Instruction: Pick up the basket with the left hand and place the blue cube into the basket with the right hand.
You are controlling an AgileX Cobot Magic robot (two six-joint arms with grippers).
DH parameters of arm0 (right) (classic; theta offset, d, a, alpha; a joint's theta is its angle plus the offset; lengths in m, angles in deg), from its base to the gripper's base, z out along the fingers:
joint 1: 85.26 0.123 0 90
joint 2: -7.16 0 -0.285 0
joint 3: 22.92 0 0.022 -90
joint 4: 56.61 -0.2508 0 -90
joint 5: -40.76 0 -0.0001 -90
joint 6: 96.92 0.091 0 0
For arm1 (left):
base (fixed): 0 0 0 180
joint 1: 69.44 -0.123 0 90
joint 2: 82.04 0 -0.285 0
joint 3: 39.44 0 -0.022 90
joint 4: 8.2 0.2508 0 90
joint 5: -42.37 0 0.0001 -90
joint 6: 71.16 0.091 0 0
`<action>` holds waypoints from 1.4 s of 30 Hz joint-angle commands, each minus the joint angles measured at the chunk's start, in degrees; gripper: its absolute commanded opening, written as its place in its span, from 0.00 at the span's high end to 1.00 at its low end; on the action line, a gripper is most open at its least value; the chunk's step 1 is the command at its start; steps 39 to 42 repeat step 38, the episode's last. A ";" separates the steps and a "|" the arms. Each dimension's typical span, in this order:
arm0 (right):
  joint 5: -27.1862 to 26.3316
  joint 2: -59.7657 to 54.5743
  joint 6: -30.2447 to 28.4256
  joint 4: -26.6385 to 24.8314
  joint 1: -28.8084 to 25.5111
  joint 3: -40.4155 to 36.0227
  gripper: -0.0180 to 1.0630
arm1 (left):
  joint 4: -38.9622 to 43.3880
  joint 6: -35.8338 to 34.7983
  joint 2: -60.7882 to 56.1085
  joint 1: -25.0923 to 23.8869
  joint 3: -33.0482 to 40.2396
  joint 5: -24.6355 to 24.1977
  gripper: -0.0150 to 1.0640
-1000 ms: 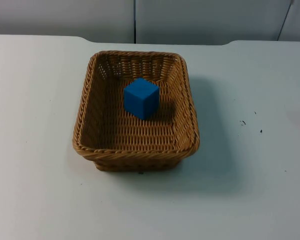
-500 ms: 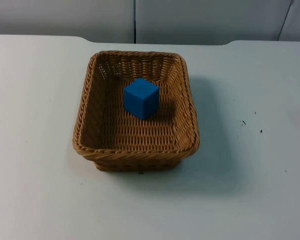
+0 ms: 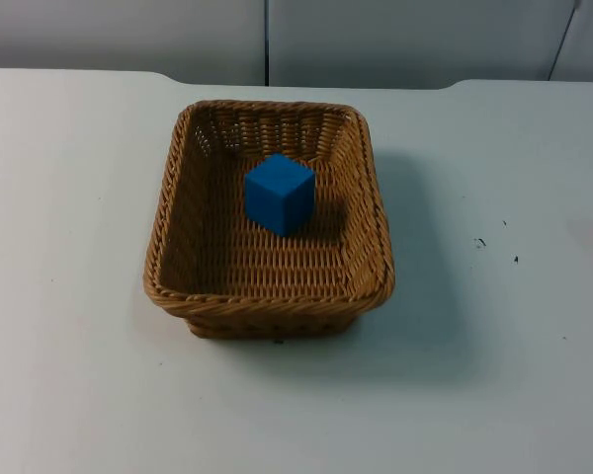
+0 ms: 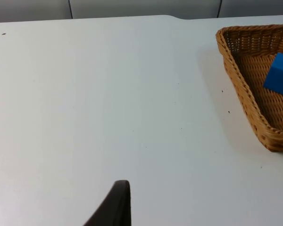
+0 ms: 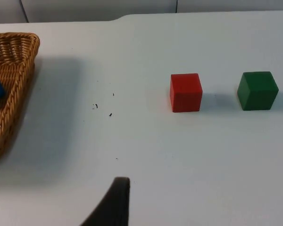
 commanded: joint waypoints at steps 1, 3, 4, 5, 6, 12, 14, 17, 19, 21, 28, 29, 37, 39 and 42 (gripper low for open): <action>-0.27 0.27 0.12 0.00 -0.34 -0.58 0.01 | -0.05 -0.28 -0.28 0.41 0.14 0.02 0.01; -0.27 0.27 0.12 0.00 -0.34 -0.58 0.01 | -0.05 -0.28 -0.28 0.41 0.14 0.02 0.01; -0.27 0.27 0.12 0.00 -0.34 -0.58 0.01 | -0.05 -0.28 -0.28 0.41 0.14 0.02 0.01; -0.27 0.27 0.12 0.00 -0.34 -0.58 0.01 | -0.05 -0.28 -0.28 0.41 0.14 0.02 0.01; -0.27 0.27 0.12 0.00 -0.34 -0.58 0.01 | -0.05 -0.28 -0.28 0.41 0.14 0.02 0.01; -0.27 0.27 0.12 0.00 -0.34 -0.58 0.01 | -0.05 -0.28 -0.28 0.41 0.14 0.02 0.01; -0.27 0.27 0.12 0.00 -0.34 -0.58 0.01 | -0.05 -0.28 -0.28 0.41 0.14 0.02 0.01; -0.27 0.27 0.12 0.00 -0.34 -0.58 0.01 | -0.05 -0.28 -0.28 0.41 0.14 0.02 0.01; -0.27 0.27 0.12 0.00 -0.34 -0.58 0.01 | 0.09 -0.28 -0.28 0.29 0.14 0.02 0.01; -0.27 0.27 0.12 0.00 -0.34 -0.58 0.01 | 0.22 -0.28 -0.28 -0.69 0.14 0.02 0.01; -0.27 0.27 0.12 0.00 -0.34 -0.58 0.01 | 0.38 0.45 -0.28 -0.70 0.14 0.02 0.01; -0.27 0.27 0.12 0.00 -0.34 -0.58 0.01 | 0.27 0.72 -0.28 -0.70 0.14 0.02 0.01; -0.27 0.27 0.12 0.00 -0.34 -0.58 0.01 | 0.37 1.77 -0.28 -0.70 0.14 0.02 0.01; -0.27 0.27 0.12 0.00 -0.34 -0.58 0.01 | 0.37 2.35 -0.28 -0.70 0.14 0.02 0.01; -0.27 0.27 0.12 0.00 -0.34 -0.58 0.01 | 0.37 2.35 -0.28 -0.70 0.14 0.02 0.01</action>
